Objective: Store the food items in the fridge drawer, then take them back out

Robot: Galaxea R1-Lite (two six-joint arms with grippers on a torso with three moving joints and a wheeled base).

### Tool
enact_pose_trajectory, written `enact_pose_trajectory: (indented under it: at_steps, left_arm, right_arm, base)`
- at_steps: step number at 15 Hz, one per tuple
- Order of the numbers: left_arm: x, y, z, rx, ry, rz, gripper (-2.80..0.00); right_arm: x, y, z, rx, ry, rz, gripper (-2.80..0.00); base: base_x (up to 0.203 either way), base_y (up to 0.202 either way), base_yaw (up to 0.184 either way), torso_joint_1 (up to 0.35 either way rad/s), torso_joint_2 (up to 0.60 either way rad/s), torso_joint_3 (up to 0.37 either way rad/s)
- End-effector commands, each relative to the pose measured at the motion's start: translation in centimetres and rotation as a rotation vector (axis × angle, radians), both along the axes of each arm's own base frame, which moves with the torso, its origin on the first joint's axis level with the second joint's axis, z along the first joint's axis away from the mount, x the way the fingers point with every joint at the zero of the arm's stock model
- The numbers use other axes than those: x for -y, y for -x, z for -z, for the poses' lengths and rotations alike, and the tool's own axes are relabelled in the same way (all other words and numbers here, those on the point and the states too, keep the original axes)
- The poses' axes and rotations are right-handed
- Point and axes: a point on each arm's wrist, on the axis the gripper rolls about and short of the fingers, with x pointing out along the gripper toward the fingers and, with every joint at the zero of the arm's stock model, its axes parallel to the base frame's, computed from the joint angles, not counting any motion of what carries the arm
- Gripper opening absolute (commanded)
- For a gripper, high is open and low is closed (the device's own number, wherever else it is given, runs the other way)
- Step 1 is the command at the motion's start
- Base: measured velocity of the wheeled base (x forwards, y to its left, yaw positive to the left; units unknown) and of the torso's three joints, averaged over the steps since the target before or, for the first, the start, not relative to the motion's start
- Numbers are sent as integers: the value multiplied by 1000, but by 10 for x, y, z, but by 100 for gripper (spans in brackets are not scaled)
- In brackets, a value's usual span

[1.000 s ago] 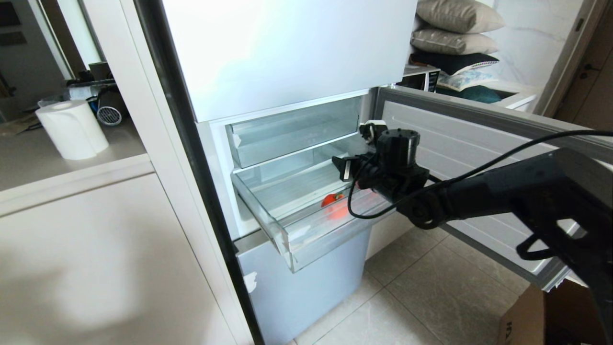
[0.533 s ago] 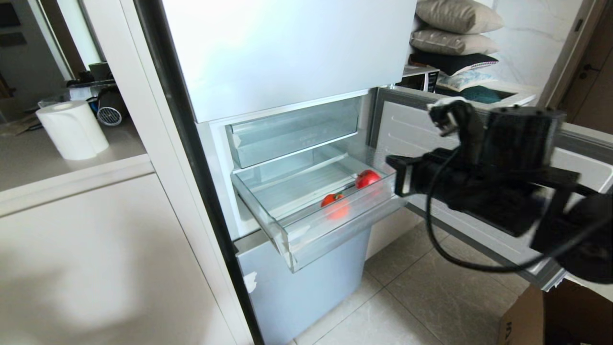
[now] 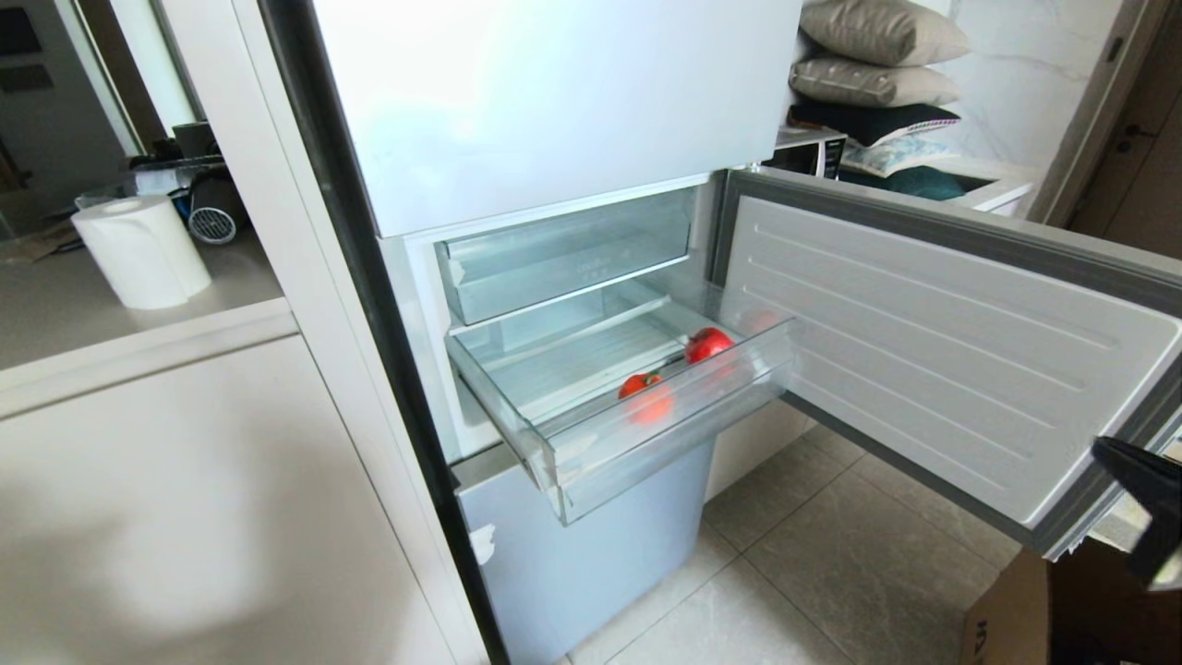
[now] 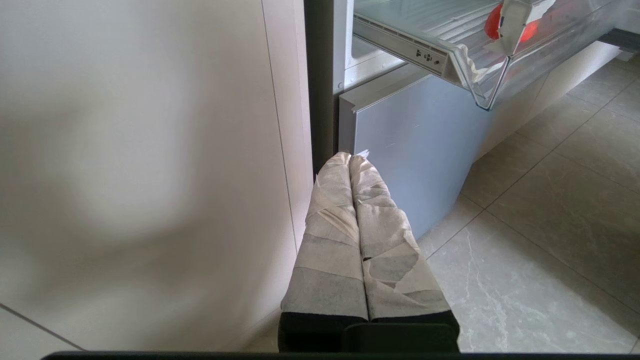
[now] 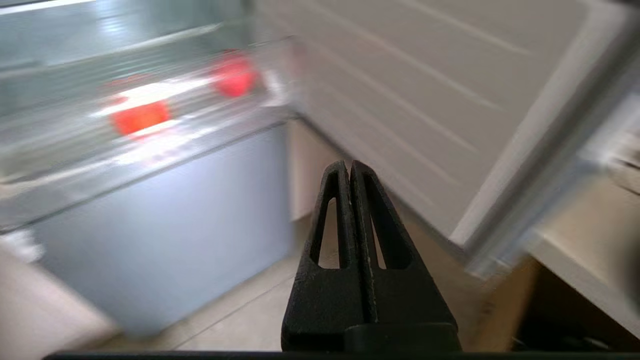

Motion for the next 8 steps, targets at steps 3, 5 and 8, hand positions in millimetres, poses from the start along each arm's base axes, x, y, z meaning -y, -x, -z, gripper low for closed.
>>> enact_pose_trajectory:
  at_steps: [3, 5, 8]
  left_arm:
    - [0, 0, 0, -1, 0, 0, -280]
    - [0, 0, 0, -2, 0, 0, -280]
    - [0, 0, 0, 0, 0, 0, -280]
  right_arm:
    - [33, 87, 51, 119, 36, 190, -280]
    - [33, 101, 84, 1, 98, 186, -280]
    - [28, 119, 108, 6, 102, -8, -280]
  base:
    - [0, 0, 0, 0, 0, 0]
    - [0, 0, 0, 0, 0, 0]
    - [0, 0, 0, 0, 0, 0]
